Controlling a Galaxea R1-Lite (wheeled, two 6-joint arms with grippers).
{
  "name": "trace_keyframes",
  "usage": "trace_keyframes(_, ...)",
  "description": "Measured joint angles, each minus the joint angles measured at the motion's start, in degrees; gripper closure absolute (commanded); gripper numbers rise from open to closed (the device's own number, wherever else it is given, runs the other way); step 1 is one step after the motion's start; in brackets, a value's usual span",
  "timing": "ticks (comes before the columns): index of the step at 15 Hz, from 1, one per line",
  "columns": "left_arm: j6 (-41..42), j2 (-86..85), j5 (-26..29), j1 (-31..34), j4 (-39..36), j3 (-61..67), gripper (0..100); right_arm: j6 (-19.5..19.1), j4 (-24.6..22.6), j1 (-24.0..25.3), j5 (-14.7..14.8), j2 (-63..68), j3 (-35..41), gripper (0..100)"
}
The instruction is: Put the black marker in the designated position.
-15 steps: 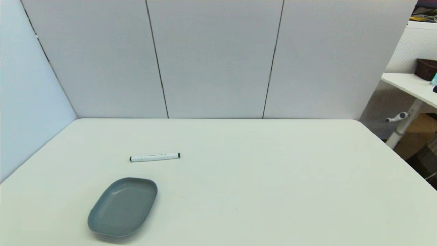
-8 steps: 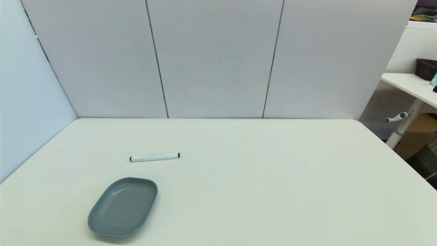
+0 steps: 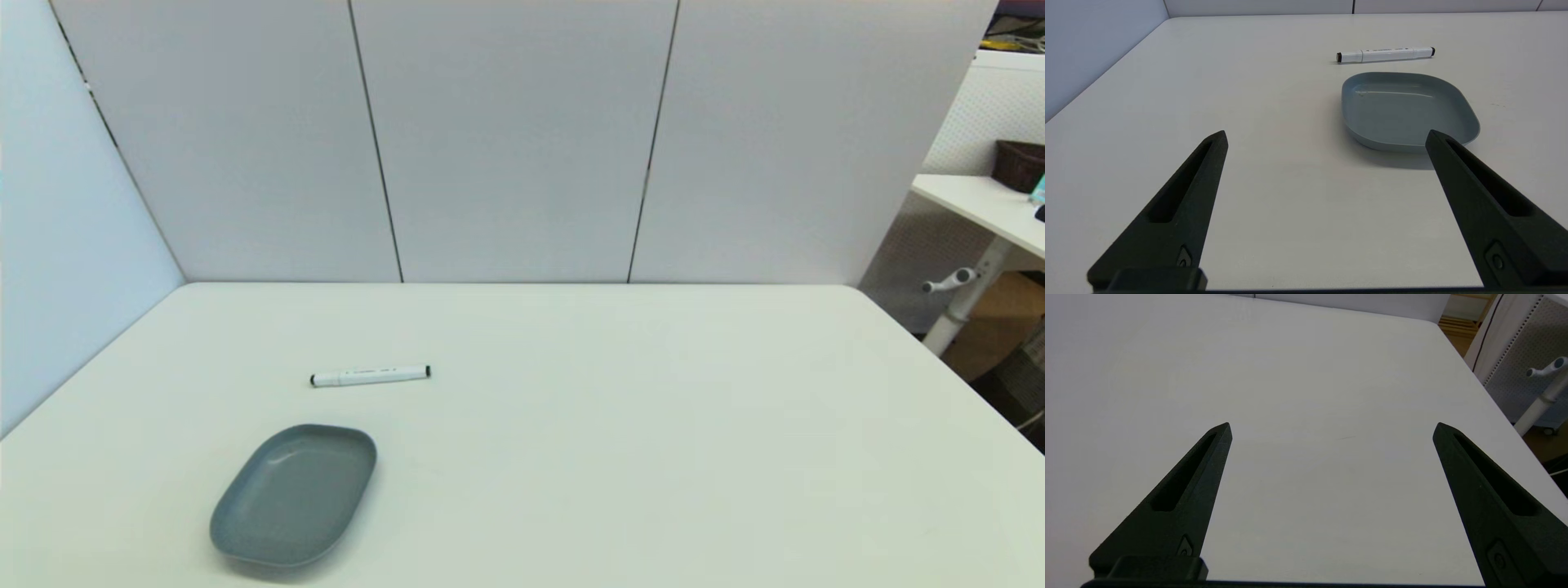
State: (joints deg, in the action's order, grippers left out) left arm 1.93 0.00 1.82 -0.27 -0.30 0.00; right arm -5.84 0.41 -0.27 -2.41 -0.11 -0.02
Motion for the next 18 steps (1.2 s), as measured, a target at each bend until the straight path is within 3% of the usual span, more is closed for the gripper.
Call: trace_keyframes(18,0.0,0.0,0.0,0.0,0.0,0.0,0,1.4,0.0,0.0,0.2,0.0,0.0,0)
